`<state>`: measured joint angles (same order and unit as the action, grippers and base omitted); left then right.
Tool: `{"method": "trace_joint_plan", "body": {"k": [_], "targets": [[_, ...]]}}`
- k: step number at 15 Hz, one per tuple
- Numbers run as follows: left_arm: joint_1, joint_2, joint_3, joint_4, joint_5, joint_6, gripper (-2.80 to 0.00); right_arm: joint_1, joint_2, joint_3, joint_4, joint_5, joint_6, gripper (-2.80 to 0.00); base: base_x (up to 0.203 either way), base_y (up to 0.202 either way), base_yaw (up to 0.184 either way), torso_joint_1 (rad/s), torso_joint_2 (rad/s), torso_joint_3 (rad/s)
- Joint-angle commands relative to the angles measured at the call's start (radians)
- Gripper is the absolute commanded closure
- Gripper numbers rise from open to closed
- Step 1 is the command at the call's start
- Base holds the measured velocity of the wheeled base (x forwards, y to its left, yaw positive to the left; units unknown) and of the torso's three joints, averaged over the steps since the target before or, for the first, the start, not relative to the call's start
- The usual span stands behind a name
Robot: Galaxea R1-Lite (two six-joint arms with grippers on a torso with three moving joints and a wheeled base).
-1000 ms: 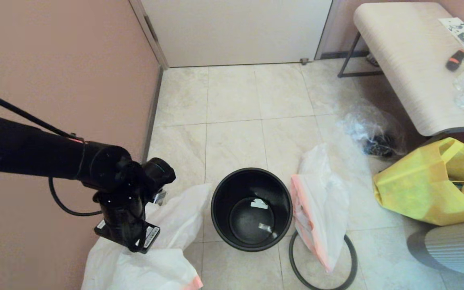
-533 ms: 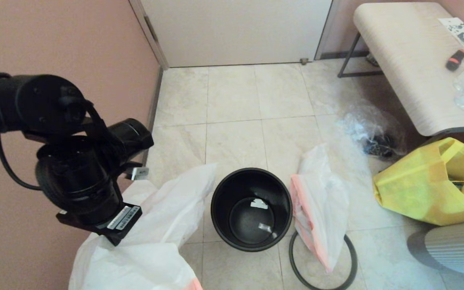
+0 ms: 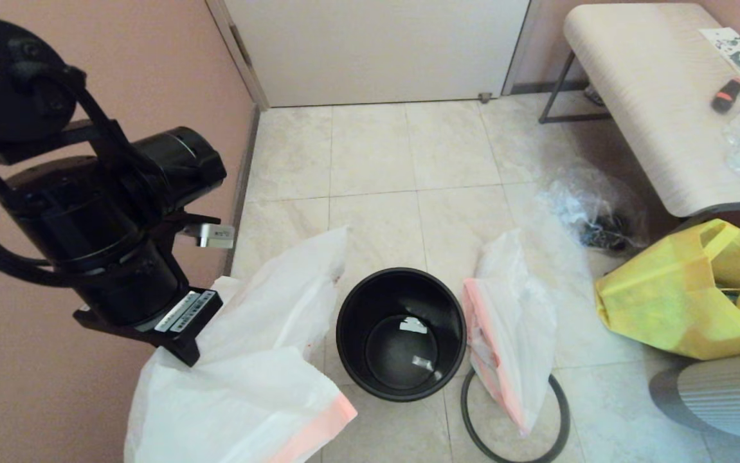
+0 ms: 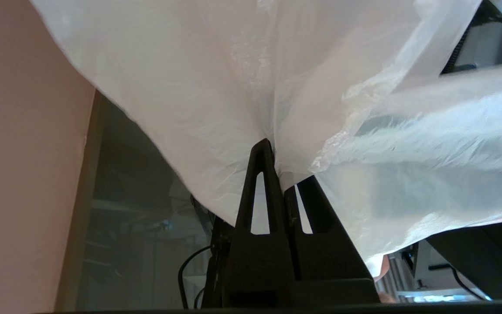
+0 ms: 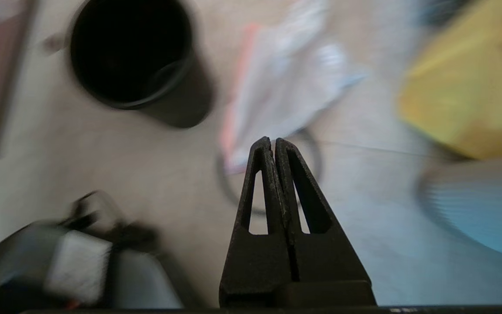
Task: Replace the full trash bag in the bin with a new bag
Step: Put the new garbage bag on the trash can
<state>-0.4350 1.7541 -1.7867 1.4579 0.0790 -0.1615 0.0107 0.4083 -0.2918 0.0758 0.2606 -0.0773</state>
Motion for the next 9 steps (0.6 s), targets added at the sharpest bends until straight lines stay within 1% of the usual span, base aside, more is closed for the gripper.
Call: {"method": "trace_joint_plan", "body": {"k": [1, 2, 4, 7, 9], "targets": [[-0.017, 0.037, -0.096, 0.050, -0.001, -0.001, 0.00, 0.028, 0.319, -0.086, -0.041, 0.052, -0.002, 0.00, 0.000, 0.000, 0.000, 0.000, 0.00, 0.000], [-0.023, 0.054, -0.144, 0.064, -0.001, -0.001, 0.00, 0.049, 0.430, -0.120, -0.080, 0.068, -0.002, 0.00, 0.000, 0.000, 0.000, 0.000, 0.00, 0.000], [-0.037, 0.067, -0.154, 0.072, 0.002, 0.002, 0.00, 0.121, 0.610, -0.181, -0.148, 0.090, 0.004, 0.00, 0.000, 0.000, 0.000, 0.000, 0.00, 0.000], [-0.048, 0.060, -0.154, 0.072, -0.002, 0.000, 0.00, 0.335, 0.790, -0.284, -0.218, 0.105, 0.085, 0.00, 0.000, 0.000, 0.000, 0.000, 0.00, 0.000], [-0.047, 0.046, -0.154, 0.072, -0.017, -0.001, 0.00, 0.440, 0.913, -0.320, -0.272, 0.098, 0.125, 0.00, 0.000, 0.000, 0.000, 0.000, 0.00, 0.000]]}}
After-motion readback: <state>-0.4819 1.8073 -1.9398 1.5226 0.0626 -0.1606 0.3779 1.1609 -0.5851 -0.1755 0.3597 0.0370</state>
